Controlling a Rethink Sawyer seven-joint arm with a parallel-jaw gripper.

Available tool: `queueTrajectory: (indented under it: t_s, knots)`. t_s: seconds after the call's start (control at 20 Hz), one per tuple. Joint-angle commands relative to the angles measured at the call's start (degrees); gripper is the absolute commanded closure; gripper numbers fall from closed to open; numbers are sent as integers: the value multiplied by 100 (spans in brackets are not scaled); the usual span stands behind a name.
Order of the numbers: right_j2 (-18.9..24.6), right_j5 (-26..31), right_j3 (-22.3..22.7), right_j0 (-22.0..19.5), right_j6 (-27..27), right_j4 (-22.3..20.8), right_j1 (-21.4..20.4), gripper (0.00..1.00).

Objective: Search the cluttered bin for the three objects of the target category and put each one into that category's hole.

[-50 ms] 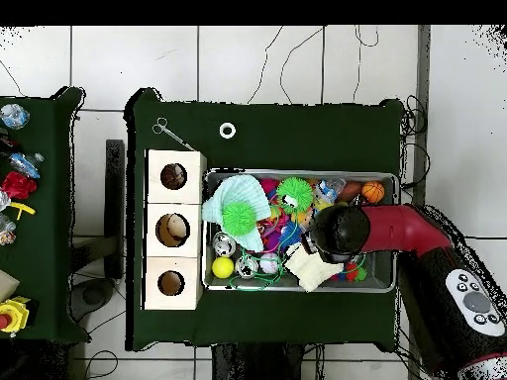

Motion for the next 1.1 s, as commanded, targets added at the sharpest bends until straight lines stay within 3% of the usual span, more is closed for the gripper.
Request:
queueTrajectory:
  t_s: [0.05,0.6,0.65,0.85,1.1]
  knots:
    - [73,-217,-406,42,-959,-568,778,0]
    - [127,-164,-468,-10,-1088,-712,913,0]
    - [83,-156,-479,-19,-949,-648,922,100]
    - [187,-197,-403,-61,-880,-500,721,100]
    - [383,571,-259,164,-911,-29,-187,100]
